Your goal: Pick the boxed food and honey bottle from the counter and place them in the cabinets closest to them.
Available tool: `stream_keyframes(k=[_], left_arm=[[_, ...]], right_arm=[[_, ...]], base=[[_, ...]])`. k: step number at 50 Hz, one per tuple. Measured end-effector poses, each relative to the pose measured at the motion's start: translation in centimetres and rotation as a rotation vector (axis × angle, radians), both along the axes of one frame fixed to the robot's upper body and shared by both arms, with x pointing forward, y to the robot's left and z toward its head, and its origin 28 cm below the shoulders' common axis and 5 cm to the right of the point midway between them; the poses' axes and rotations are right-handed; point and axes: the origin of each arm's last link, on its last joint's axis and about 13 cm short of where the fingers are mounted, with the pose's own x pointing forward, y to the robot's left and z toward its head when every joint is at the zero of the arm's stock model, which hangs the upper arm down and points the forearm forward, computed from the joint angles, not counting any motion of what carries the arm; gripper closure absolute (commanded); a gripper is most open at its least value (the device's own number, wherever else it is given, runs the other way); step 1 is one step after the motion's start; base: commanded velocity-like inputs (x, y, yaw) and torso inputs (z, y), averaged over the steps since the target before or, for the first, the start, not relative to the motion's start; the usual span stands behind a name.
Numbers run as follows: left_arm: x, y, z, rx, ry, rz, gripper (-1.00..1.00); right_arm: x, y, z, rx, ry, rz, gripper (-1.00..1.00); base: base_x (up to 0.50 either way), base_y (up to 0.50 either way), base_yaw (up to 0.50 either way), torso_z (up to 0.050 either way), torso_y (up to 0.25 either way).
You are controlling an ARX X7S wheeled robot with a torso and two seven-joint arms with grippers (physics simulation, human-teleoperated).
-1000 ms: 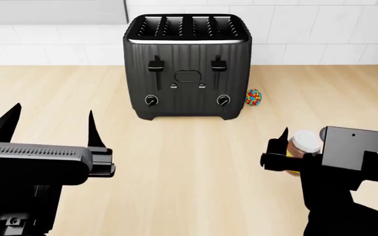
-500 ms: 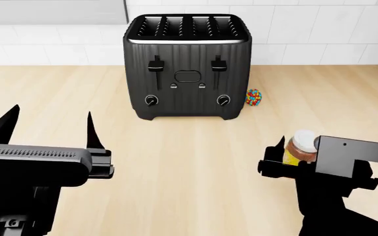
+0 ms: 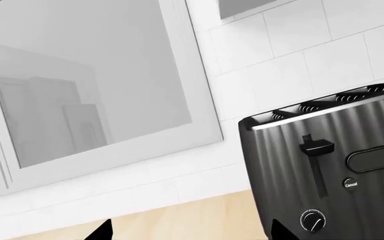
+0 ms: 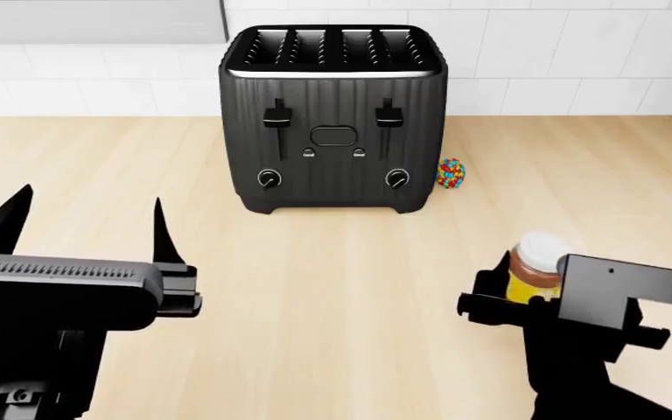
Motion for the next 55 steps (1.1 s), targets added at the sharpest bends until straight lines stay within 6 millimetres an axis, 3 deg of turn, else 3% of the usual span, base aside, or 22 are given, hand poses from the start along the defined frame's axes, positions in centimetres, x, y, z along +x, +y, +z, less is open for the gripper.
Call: stream_keyframes(k=[15,23,55], left_arm=[[0.0,0.0,-0.1,-0.001,0.003,0.004,-1.0],[0.0,0.0,-0.1,-0.001,0.003,0.006,-1.0],[0.2,-0.1,0.2,-0.003,-0.005,-0.002,-1.0]], right_arm=[[-0.3,0.2,0.0,0.006,-0.013,0.006,1.0],[-0.5,0.4,1.0,-0.019,-0.04,0.023,1.0],[-2.0,3.4,11.7,-0.196,-0.236,0.302,1.0]], base=[[0.0,0.0,0.0,0.0,0.0],[0.0,0.0,0.0,0.0,0.0],[0.0,0.0,0.0,0.0,0.0]])
